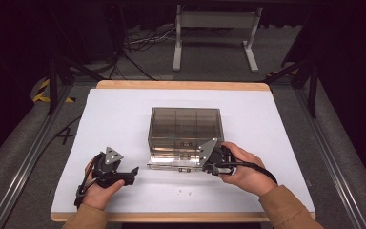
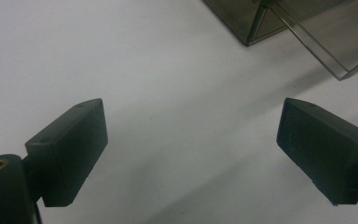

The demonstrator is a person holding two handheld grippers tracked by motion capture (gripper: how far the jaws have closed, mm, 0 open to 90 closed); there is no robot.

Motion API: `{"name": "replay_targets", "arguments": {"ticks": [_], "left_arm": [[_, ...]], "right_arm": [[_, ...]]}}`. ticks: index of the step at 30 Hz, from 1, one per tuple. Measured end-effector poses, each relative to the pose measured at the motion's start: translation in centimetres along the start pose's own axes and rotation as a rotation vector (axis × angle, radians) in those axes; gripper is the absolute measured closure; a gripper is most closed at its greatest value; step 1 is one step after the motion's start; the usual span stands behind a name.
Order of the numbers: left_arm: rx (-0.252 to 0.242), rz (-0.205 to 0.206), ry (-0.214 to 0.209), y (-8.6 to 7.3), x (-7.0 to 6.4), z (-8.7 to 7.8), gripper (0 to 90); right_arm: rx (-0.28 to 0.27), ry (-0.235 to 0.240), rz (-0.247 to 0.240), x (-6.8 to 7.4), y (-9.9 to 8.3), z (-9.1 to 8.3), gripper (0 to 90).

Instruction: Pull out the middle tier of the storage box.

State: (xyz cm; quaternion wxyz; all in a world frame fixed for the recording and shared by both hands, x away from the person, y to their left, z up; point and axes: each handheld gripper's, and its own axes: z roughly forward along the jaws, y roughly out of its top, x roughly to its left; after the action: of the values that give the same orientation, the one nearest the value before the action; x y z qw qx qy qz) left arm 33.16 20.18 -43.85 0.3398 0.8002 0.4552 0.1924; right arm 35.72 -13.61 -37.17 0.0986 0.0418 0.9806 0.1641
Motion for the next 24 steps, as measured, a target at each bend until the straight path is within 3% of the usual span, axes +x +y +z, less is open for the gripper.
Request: {"name": "replay_targets", "arguments": {"ticks": [18,24], "left_arm": [[0.001,0.005,0.003,0.01,0.04,0.03,9.4],[0.002,0.003,0.000,0.00,0.01,0.01,9.3]], "right_arm": [[0.010,-0.021,0.015,-0.11,-0.20,0.39,84.9],[0.005,-0.022,0.026,-0.01,-0.18,0.41,79.5]]}}
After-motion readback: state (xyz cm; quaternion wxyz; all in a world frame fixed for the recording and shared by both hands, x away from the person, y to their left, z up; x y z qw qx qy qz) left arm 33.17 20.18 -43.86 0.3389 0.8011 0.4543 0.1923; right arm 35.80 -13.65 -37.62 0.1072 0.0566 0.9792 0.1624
